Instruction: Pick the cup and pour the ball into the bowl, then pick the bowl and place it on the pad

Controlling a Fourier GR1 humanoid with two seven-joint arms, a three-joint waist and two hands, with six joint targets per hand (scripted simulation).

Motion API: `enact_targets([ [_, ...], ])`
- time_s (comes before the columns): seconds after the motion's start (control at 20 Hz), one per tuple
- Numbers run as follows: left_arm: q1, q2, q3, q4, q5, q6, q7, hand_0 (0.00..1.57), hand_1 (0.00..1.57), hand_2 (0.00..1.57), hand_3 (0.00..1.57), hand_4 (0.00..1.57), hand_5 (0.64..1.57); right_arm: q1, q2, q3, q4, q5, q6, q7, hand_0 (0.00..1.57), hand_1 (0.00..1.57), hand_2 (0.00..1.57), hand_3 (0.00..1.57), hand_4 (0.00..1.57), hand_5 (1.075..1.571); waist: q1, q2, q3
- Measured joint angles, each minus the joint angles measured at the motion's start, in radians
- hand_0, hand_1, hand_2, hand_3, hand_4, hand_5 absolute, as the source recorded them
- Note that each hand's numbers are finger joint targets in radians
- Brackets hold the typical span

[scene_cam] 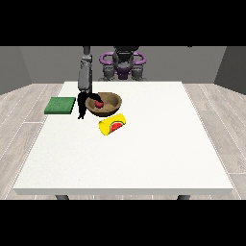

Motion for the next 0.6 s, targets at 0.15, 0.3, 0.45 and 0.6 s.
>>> enact_targets([
  [0.15, -0.014, 0.011, 0.001, 0.006, 0.003, -0.004, 0.007, 0.00, 0.00, 0.00, 0.00, 0.00, 1.533, -0.027, 0.001, 0.009, 0.007, 0.021, -0.046, 0.026, 0.00, 0.00, 0.00, 0.00, 0.49, 1.553, 0.012, 0.008, -0.0011],
  [0.3, -0.026, 0.025, 0.010, 0.011, 0.014, -0.011, 0.017, 0.00, 0.00, 0.00, 0.00, 0.00, 1.541, -0.018, -0.002, 0.012, 0.004, 0.040, -0.085, 0.046, 1.57, 1.57, 1.57, 1.57, 1.11, 1.410, 0.018, 0.004, -0.0077],
  [0.45, -0.021, 0.034, 0.018, 0.020, 0.023, -0.024, 0.016, 0.00, 0.00, 0.00, 0.00, 0.00, 1.546, 0.001, -0.020, 0.030, -0.004, 0.080, -0.125, 0.073, 1.57, 1.57, 1.57, 1.57, 1.16, 1.432, 0.027, -0.003, -0.0094],
  [0.6, -0.015, 0.042, 0.025, 0.049, 0.032, -0.040, 0.017, 0.00, 0.00, 0.00, 0.00, 0.00, 1.548, 0.022, -0.039, 0.070, -0.019, 0.141, -0.173, 0.128, 1.57, 1.57, 1.57, 1.57, 1.17, 1.463, 0.026, -0.018, -0.0058],
])
